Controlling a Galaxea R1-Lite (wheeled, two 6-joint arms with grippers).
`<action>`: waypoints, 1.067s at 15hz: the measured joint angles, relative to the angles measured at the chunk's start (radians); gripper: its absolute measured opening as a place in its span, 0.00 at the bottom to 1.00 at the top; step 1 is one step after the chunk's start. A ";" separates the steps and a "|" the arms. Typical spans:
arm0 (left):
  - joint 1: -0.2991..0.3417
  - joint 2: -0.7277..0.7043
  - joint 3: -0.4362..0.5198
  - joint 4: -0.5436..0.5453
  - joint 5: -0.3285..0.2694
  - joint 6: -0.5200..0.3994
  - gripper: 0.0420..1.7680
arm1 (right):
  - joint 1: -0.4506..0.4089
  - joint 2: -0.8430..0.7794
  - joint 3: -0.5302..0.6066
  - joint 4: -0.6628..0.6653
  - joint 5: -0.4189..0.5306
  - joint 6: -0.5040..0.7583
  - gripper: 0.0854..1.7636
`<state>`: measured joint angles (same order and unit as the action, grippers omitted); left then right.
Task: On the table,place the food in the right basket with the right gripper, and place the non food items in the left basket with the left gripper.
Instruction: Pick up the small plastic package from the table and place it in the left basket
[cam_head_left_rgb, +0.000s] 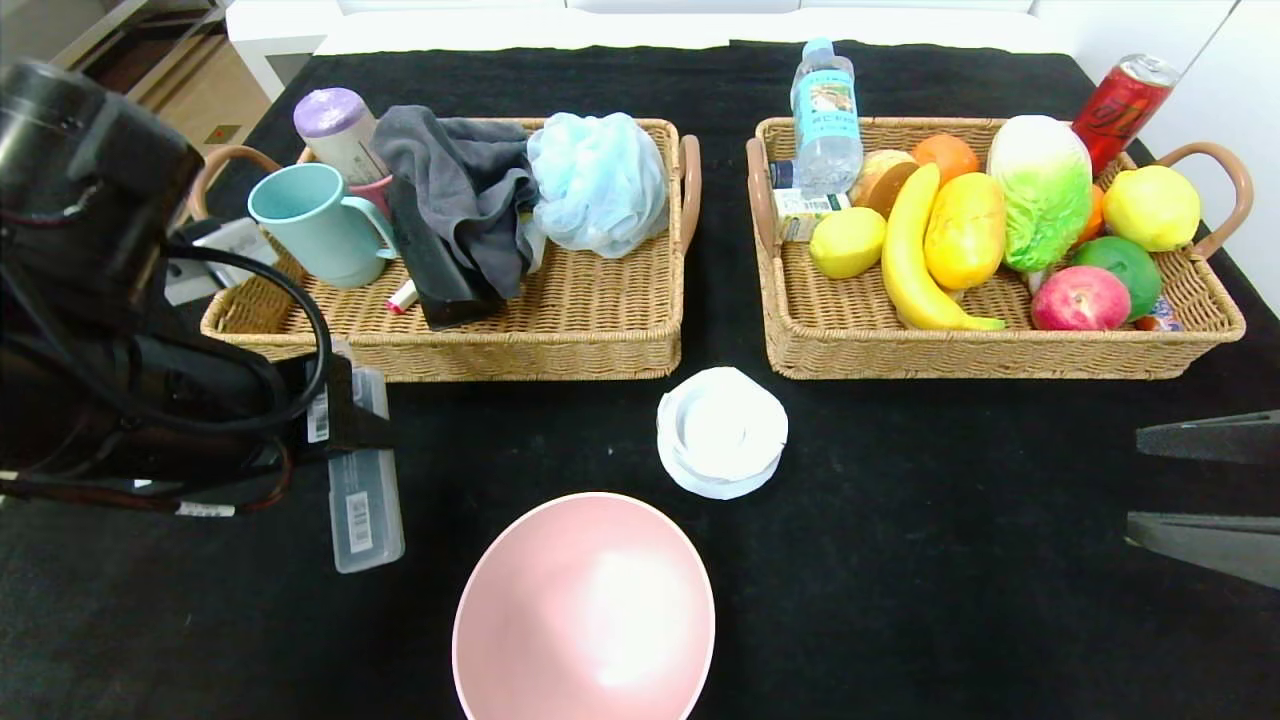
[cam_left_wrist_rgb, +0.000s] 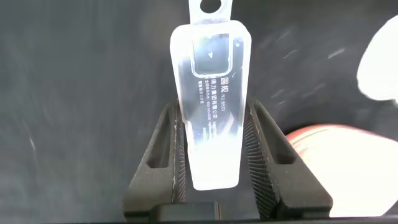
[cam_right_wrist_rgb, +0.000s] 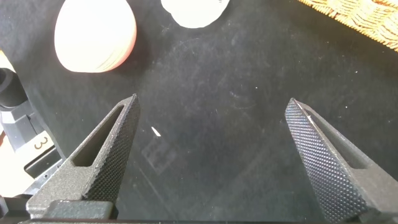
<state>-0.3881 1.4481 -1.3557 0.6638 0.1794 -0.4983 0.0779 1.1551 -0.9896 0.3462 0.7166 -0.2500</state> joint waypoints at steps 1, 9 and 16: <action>0.000 0.001 -0.038 -0.001 0.000 0.019 0.35 | 0.000 0.000 0.000 0.000 0.000 0.000 0.97; 0.062 0.097 -0.249 -0.255 -0.042 0.172 0.35 | -0.005 -0.001 -0.003 -0.001 0.000 0.000 0.97; 0.100 0.187 -0.287 -0.463 -0.199 0.222 0.35 | -0.006 -0.001 -0.003 -0.002 0.000 0.000 0.97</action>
<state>-0.2877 1.6351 -1.6428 0.2011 -0.0200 -0.2762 0.0717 1.1540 -0.9923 0.3445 0.7166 -0.2500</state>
